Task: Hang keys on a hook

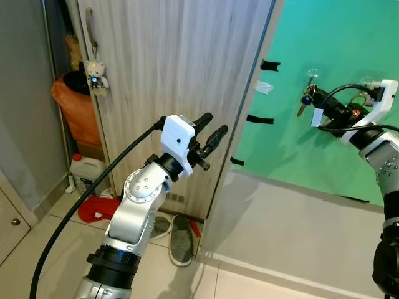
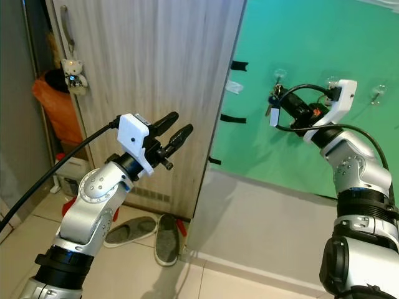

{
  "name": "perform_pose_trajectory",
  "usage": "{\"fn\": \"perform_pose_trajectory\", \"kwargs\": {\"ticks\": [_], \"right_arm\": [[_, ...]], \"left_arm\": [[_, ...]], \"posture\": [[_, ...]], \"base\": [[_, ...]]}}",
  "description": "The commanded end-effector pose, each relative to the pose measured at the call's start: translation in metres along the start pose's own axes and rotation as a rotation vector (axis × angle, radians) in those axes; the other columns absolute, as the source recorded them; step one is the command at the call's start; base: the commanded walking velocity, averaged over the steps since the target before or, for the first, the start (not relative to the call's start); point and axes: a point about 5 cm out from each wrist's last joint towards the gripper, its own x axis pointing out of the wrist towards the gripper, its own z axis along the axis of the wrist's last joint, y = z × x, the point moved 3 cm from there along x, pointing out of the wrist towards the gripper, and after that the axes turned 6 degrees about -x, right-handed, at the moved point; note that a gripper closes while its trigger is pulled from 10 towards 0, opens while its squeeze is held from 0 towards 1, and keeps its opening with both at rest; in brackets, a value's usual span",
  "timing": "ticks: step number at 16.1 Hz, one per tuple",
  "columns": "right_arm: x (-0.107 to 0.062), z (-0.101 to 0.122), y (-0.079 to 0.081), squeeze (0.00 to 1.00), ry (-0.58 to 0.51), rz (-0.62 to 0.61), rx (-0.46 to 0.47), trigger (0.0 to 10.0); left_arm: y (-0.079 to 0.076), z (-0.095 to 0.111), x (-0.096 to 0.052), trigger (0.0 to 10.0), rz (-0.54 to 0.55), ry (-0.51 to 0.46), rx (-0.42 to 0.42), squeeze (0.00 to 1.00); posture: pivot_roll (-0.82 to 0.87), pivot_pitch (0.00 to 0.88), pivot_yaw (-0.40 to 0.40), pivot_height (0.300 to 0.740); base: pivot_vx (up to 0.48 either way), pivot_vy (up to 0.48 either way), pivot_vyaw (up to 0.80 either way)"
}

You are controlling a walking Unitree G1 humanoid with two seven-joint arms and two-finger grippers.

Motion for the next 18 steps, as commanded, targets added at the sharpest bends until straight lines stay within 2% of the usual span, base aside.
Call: {"fn": "perform_pose_trajectory", "kwargs": {"ticks": [1,7,9,10,11,15,18], "right_arm": [[-0.002,0.013,0.0,0.0,-0.017,0.009,-0.055,0.0],[0.004,0.015,0.003,0.0,-0.036,0.013,-0.044,0.0],[0.005,0.013,-0.002,0.0,-0.031,-0.033,-0.043,0.0],[0.006,0.005,-0.011,0.0,-0.001,-0.115,-0.053,0.0],[0.006,0.004,-0.013,0.0,0.001,-0.124,-0.052,0.0],[0.007,-0.013,-0.01,0.0,0.051,-0.108,-0.032,0.0],[-0.002,-0.024,-0.012,0.0,0.1,-0.095,-0.038,0.0]], "left_arm": [[-0.006,0.0,0.004,10.0,-0.026,0.007,0.002,0.0],[-0.007,-0.001,0.005,10.0,-0.045,0.018,0.005,0.0],[-0.008,-0.001,0.004,10.0,-0.047,0.019,0.007,0.0],[-0.007,-0.001,0.005,10.0,-0.047,0.018,0.007,0.0],[-0.007,-0.001,0.005,10.0,-0.047,0.018,0.007,0.0],[-0.008,-0.001,0.005,10.0,-0.046,0.016,0.008,0.0],[-0.007,-0.001,0.004,10.0,-0.04,0.016,0.009,0.0]], "posture": [[-0.04,0.0,-0.114,0.74],[-0.04,0.0,-0.112,0.74],[-0.03,0.0,-0.113,0.74],[-0.03,0.0,-0.113,0.74],[-0.03,0.0,-0.113,0.74],[-0.03,0.0,-0.119,0.74],[-0.03,0.0,-0.127,0.74]], "base": [[0.0,0.0,0.0],[0.0,0.0,0.0],[0.0,0.0,0.0],[0.0,0.0,0.0],[0.0,0.0,0.0],[0.0,0.0,0.0],[0.0,0.0,0.0]]}}
